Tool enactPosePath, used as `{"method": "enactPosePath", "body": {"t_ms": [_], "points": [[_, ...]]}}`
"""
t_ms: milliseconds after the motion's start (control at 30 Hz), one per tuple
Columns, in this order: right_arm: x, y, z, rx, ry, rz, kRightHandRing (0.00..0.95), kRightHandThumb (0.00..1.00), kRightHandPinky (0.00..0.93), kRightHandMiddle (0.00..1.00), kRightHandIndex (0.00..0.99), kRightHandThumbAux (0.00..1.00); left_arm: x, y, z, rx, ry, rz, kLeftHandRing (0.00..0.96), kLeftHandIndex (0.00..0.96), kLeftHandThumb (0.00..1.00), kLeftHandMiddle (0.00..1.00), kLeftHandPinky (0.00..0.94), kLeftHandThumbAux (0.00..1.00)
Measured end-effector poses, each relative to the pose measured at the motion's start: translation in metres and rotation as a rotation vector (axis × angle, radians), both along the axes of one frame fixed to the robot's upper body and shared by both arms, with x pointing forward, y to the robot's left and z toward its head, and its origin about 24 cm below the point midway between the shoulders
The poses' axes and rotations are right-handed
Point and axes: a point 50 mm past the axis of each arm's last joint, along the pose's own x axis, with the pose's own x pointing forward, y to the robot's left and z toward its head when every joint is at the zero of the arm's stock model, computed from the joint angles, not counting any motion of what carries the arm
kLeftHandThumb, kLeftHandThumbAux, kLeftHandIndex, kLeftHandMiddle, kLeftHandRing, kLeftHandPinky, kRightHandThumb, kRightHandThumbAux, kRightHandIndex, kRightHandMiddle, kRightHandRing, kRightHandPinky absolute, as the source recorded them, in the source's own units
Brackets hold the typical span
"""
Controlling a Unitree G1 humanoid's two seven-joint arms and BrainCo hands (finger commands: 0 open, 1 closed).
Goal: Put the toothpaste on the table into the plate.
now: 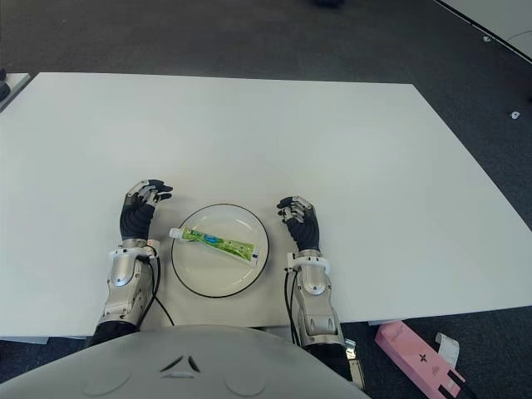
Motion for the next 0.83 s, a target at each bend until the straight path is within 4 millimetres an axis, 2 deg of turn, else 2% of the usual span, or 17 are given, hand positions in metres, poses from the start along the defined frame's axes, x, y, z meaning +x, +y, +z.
{"method": "enactPosePath", "body": {"t_ms": [833], "points": [[0.0007,0.0007,-0.0010,0.002,-0.008,-0.004,0.497,0.713,0.518,0.498,0.429,0.724,-0.0001,0.0013,-0.0016,0.002,0.024,0.029,0.623,0.435,0.708,0.619,0.609,0.717]]}}
